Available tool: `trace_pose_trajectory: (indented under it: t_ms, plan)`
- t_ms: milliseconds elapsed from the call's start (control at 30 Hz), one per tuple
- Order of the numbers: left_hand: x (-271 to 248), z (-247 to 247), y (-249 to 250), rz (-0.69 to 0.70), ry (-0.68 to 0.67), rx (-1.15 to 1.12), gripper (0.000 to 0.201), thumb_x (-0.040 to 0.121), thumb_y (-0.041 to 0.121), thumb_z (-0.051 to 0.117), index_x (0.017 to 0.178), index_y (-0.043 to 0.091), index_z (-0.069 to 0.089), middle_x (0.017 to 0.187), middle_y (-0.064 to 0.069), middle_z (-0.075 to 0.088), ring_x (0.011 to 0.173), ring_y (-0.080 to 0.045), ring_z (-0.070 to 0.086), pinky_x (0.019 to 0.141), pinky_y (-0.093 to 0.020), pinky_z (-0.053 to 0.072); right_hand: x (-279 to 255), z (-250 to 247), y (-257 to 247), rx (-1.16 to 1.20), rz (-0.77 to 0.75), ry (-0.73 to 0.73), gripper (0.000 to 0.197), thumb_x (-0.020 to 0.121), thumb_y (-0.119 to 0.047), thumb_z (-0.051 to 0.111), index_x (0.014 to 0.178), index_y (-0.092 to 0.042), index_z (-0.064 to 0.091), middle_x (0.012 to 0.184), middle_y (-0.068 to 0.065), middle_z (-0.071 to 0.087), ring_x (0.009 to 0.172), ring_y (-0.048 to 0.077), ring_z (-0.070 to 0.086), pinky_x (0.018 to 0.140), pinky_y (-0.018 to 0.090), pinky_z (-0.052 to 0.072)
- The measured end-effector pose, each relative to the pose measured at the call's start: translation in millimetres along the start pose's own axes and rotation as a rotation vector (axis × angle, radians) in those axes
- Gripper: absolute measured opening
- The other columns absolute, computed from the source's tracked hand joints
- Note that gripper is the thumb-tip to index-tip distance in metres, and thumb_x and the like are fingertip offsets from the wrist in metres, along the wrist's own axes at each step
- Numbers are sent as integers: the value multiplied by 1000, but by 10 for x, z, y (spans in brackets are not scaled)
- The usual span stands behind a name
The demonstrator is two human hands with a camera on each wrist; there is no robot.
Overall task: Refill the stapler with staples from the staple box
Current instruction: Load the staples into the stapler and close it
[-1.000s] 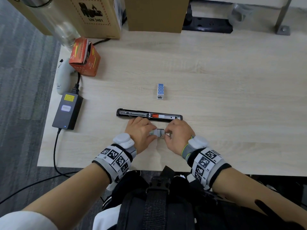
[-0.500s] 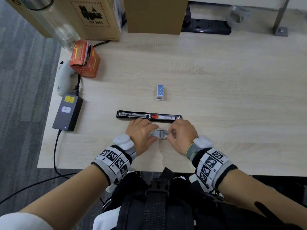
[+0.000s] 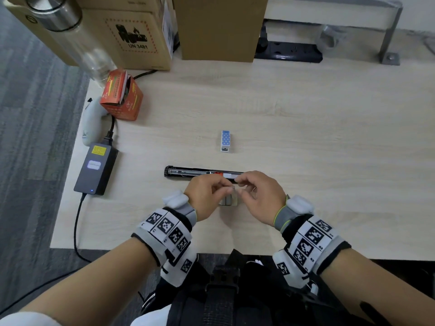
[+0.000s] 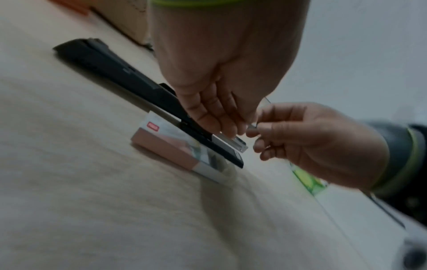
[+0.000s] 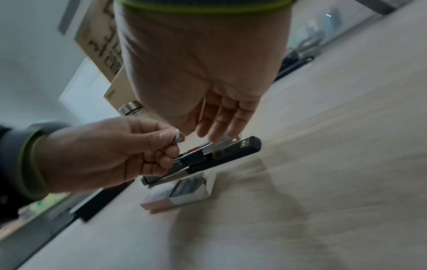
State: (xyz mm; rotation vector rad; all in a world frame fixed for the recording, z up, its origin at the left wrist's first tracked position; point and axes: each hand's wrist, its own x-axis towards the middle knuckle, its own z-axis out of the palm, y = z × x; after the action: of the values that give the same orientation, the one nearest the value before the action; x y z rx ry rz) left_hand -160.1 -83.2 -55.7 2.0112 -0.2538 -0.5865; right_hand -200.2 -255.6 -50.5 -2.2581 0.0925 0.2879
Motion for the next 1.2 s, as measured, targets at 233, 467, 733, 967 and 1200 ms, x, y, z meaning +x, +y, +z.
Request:
trace_pose_trajectory:
  t_ms: [233, 467, 733, 967, 1200]
  plan:
    - [55, -8, 118, -210, -75, -262, 6, 84, 7, 65, 87, 3, 69, 75, -14, 69, 59, -10, 63, 60, -21, 53, -25, 27, -11, -50, -155, 48, 18, 76, -15, 68, 92, -23, 64, 83, -5, 61, 72, 15, 58, 68, 36, 51]
    - [61, -86, 173, -261, -120, -302, 12, 90, 13, 58, 92, 5, 67, 67, -5, 67, 51, -4, 60, 58, -24, 52, 19, 1, 36, -84, -202, 51, 13, 82, -23, 65, 95, -23, 65, 84, -1, 63, 74, 14, 60, 67, 32, 52]
    - [196, -185, -57, 120, 146, 288, 22, 77, 30, 67, 96, 19, 68, 93, -3, 66, 85, -22, 59, 78, -36, 47, 209, -57, 156, -272, -121, 126, 9, 82, -27, 64, 89, -21, 66, 84, 0, 61, 79, 24, 52, 69, 27, 35]
    - [315, -150, -167, 133, 35, 541, 21, 79, 28, 66, 100, 25, 66, 99, 2, 66, 94, -26, 53, 79, -37, 38, 272, 12, 134, -323, -100, 107, 11, 79, -20, 70, 88, -17, 67, 84, 5, 63, 78, 30, 55, 68, 34, 43]
    - [342, -138, -174, 116, 46, 490, 12, 81, 25, 62, 93, 28, 65, 93, 4, 66, 88, -23, 53, 78, -37, 40, 293, 29, 128, -325, -82, 80, 10, 80, -20, 68, 90, -18, 67, 85, 5, 62, 80, 29, 54, 69, 37, 45]
